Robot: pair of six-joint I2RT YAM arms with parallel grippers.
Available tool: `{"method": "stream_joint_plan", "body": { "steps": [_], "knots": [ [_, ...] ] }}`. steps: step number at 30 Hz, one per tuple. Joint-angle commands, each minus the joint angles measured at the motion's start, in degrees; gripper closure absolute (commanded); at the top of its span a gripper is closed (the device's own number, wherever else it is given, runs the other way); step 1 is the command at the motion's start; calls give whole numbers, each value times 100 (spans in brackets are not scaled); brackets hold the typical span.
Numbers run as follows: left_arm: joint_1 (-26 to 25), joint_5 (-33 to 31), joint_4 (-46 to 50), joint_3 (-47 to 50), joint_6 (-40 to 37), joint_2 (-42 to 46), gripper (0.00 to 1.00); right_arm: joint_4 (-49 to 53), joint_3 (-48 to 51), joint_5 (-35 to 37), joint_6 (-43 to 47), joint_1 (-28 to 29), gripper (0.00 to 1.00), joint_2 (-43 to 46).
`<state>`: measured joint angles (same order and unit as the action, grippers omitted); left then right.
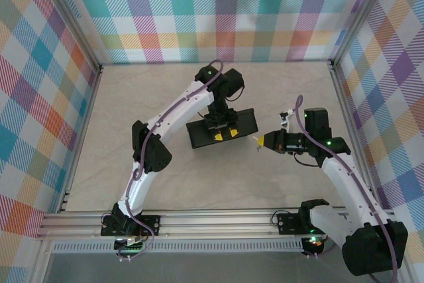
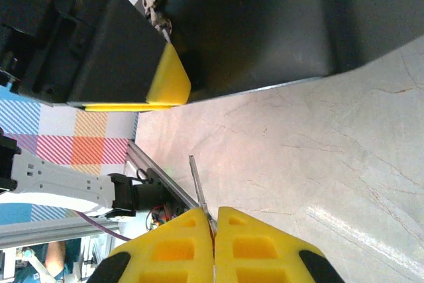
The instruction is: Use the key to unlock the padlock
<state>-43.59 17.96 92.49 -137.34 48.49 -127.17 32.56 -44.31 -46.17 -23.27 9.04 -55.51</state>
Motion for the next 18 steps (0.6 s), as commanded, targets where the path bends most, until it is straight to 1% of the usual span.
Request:
{"method": "stream_joint_plan", "body": {
  "steps": [1, 6, 11, 13, 15, 18],
  "knots": [
    [207, 10, 261, -186, -168, 107, 57, -52, -274, -161, 36, 49, 92, -86],
    [479, 60, 146, -238, -289, 178, 57, -25, -435, -128, 33, 75, 92, -192],
    [635, -35, -23, -424, -554, 219, 51, -28, -513, -24, -48, 159, 92, -198],
    [675, -49, -216, -460, -677, 281, 51, -10, -525, 15, -71, 199, 92, -197],
    [694, -118, -379, -458, -864, 349, 51, 55, -555, 77, -71, 229, 92, -206],
    [705, -411, -548, -424, -1143, 529, 50, 272, -660, 152, -17, 256, 92, -215]
  ]
}}
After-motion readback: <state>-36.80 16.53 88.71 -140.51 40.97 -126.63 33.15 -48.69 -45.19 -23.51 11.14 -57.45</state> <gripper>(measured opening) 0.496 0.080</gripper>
